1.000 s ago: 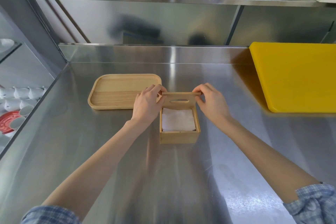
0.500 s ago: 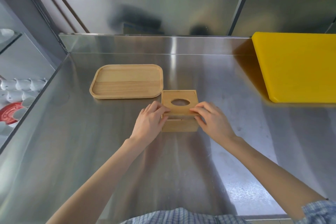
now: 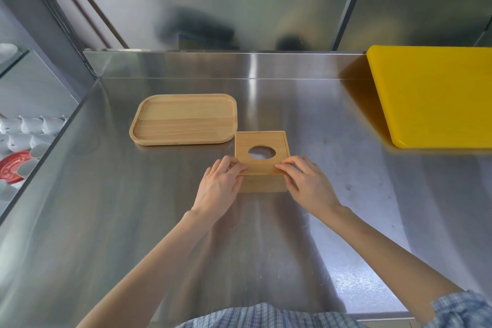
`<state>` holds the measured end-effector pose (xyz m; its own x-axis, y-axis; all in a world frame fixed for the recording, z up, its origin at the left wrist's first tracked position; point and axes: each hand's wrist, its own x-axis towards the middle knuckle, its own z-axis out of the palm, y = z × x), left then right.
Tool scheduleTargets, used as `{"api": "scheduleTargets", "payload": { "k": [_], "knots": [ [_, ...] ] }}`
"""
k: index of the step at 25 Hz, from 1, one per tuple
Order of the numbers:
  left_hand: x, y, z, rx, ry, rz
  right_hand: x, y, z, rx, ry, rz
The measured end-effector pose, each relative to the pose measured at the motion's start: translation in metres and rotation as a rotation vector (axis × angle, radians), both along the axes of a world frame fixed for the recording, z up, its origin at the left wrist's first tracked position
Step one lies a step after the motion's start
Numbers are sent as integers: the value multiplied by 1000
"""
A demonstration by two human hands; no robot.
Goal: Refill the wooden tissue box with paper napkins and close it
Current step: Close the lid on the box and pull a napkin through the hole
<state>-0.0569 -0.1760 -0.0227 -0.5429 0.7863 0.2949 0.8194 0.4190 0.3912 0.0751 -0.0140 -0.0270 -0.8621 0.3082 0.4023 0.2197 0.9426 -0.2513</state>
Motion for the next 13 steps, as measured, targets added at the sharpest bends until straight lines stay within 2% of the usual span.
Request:
{"api": "scheduleTargets", "payload": {
  "k": [2, 4, 7, 10, 13],
  "knots": [
    [0, 1, 0, 29, -10, 3, -2, 0, 3, -2, -9, 3],
    [0, 3, 4, 72, -130, 68, -7, 1, 10, -1, -21, 4],
    [-2, 14, 20, 143, -589, 272, -24, 8, 25, 15, -76, -11],
    [-8, 30, 36, 162, -1081, 445, -48, 17, 44, -33, -317, -21],
    [-14, 41, 36, 103, -1289, 475, -73, 25, 56, 47, -534, 80]
  ]
}}
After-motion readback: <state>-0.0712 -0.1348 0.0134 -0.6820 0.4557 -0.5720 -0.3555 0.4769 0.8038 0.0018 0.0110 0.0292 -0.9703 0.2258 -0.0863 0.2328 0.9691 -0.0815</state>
